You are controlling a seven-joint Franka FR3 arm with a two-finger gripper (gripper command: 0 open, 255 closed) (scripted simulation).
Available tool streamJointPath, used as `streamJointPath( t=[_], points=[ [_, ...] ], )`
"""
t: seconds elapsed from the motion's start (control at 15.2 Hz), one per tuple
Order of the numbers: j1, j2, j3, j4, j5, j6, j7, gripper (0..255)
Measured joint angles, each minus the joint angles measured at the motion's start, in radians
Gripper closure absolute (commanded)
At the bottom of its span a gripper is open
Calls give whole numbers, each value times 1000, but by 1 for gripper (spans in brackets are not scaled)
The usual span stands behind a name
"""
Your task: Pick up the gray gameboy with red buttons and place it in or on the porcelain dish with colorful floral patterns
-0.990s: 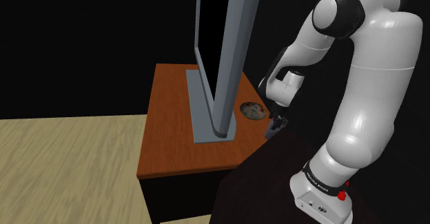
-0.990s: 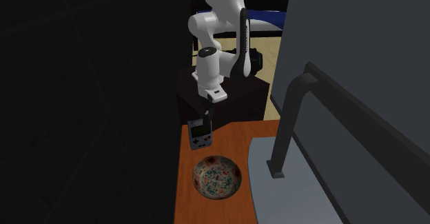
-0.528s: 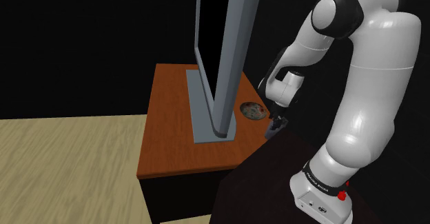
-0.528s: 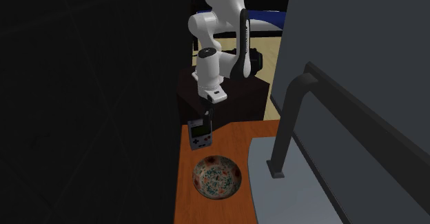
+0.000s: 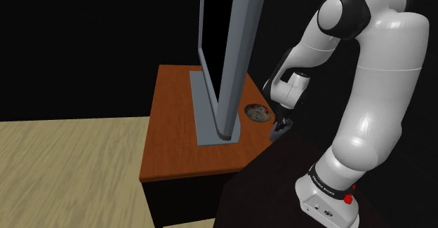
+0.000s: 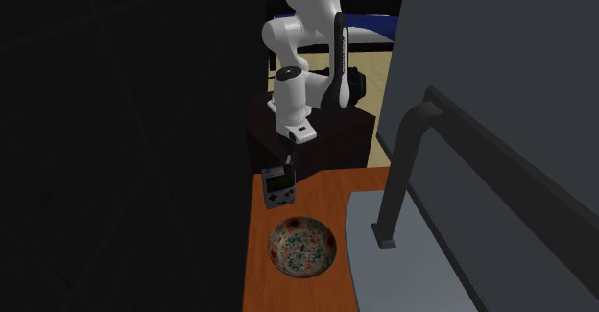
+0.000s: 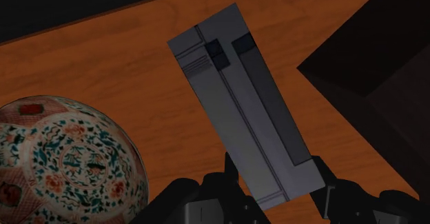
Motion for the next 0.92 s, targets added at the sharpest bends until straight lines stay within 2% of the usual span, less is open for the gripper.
streamJointPath(
  t=[0.2, 0.46, 0.73, 0.92],
  points=[
    [12, -8, -14, -5, -14, -4, 13, 255],
    [91, -65, -115, -32, -124, -34, 102, 255],
    [201, -148, -263, -64, -297, -73, 234, 255],
    [284, -221, -384, -87, -468, -103, 358, 255]
  ],
)
